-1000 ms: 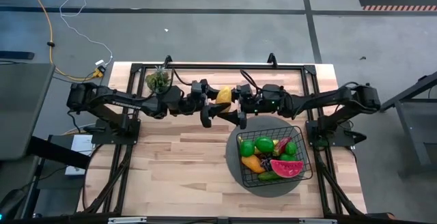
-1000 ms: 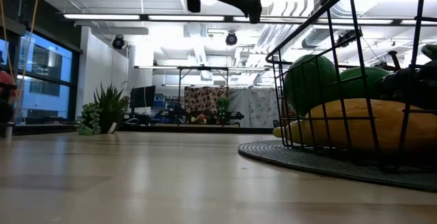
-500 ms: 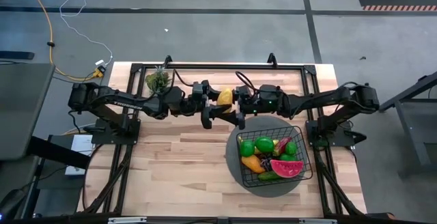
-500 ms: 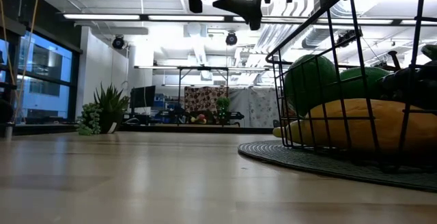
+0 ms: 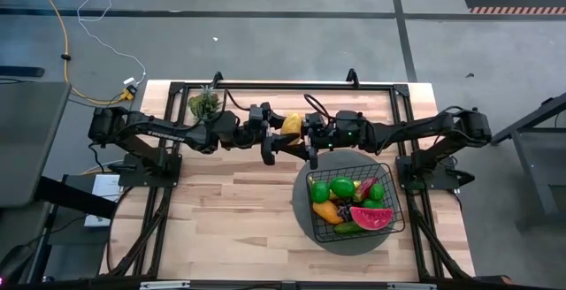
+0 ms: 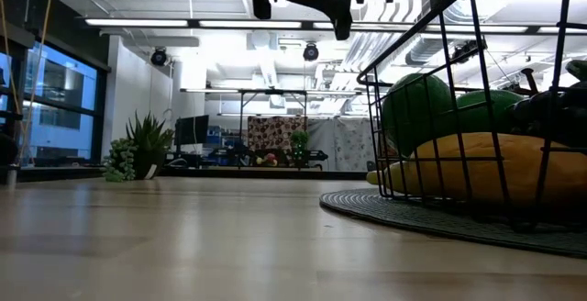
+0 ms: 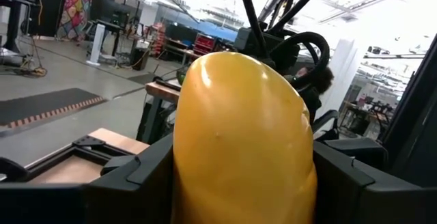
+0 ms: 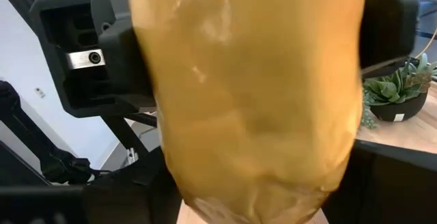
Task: Build produce basket
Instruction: Put the yellow mango into the black basket
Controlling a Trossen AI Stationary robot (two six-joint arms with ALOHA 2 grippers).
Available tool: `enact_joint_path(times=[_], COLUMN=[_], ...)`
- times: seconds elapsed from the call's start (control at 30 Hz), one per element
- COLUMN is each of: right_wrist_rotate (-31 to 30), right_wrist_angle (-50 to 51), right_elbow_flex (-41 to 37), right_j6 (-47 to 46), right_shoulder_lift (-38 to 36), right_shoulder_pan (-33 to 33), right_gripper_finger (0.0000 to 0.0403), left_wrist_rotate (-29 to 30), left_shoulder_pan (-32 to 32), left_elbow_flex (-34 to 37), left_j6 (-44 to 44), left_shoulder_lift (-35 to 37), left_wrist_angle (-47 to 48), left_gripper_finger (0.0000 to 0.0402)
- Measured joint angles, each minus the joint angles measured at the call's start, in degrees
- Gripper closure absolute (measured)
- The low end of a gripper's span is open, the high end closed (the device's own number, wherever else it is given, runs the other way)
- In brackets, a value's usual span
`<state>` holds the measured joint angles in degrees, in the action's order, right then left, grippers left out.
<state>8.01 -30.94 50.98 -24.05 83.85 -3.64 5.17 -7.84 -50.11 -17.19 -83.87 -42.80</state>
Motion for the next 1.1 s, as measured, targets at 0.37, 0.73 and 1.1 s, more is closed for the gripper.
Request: enact_joint_path(times=[0.37,0.73,1.1], right_wrist_rotate=[-0.4,-0.4,0.2], right_wrist_angle=[0.4,9.8,26.7], right_elbow_flex=[0.0,-0.1,-0.1], right_j6=[0.1,5.0,11.4], right_shoulder_lift=[0.0,-6.3,-17.3], right_shoulder_pan=[-0.1,-2.9,-5.8], right_gripper_finger=[0.0180,0.0182,0.0182], left_wrist_rotate=[0.0,-5.1,4.1], left_shoulder_pan=[0.0,-4.0,-4.2], left_elbow_flex=[0.0,0.0,6.7], left_j6=[-1.4,-1.7,0.8], left_shoulder_lift=[0.1,8.5,25.5], left_wrist_angle=[0.9,17.1,28.0], left_gripper_finger=[0.0123,0.0079,0.0078])
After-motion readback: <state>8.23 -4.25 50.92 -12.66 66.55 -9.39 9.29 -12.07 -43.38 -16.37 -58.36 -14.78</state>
